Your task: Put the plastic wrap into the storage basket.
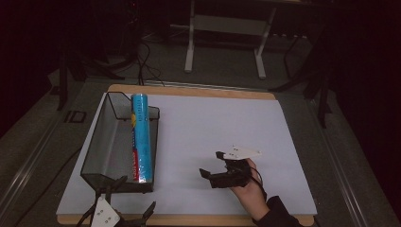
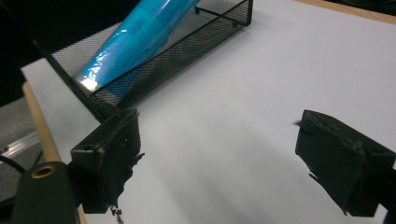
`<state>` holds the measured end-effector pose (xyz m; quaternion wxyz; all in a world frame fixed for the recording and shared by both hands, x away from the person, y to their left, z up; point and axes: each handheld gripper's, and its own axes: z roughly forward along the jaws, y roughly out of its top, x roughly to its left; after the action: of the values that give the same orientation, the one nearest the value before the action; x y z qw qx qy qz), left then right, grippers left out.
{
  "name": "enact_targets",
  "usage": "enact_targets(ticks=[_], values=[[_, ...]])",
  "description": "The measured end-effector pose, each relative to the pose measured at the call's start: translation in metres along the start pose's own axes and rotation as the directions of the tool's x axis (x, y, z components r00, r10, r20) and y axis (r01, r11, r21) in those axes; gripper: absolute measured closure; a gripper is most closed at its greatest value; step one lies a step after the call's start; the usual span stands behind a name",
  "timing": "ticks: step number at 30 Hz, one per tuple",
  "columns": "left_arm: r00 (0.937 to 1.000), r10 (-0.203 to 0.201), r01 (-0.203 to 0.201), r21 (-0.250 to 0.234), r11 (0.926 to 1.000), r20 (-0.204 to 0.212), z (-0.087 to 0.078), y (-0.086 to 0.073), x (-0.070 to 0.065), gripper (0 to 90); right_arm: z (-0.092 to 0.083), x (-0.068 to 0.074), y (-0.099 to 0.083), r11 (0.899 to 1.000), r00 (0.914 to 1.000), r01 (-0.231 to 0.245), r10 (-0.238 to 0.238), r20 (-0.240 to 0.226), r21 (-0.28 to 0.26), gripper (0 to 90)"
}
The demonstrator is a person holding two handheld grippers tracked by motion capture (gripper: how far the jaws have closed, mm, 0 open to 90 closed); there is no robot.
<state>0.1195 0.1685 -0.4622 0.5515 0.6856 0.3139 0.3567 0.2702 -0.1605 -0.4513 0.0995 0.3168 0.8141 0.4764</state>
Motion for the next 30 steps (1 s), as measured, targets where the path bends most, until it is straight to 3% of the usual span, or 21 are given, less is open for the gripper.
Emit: enact_targets(ticks=[4,21,27,30], values=[[1.0,0.0,0.0,0.005,1.0,-0.001,0.0,0.0,0.001,0.1,-0.01,-0.004,-0.01,1.0,0.9999,0.0,0.0,0.014,-0.022,14.0],[1.0,0.003,-0.003,0.006,1.0,-0.001,0.001,0.0,0.0,0.1,-0.039,-0.013,-0.041,0.999,0.9988,0.035,-0.035,0.034,0.007,14.0],[1.0,0.006,-0.006,0.007,1.0,-0.005,0.001,0.0,0.001,0.1,-0.037,-0.018,-0.05,0.999,0.9986,0.047,-0.047,0.025,0.003,14.0],[1.0,0.005,-0.005,0.007,1.0,-0.007,0.0,0.0,0.001,0.1,-0.032,-0.022,-0.053,1.0,0.9995,0.026,-0.026,0.017,-0.001,13.9]])
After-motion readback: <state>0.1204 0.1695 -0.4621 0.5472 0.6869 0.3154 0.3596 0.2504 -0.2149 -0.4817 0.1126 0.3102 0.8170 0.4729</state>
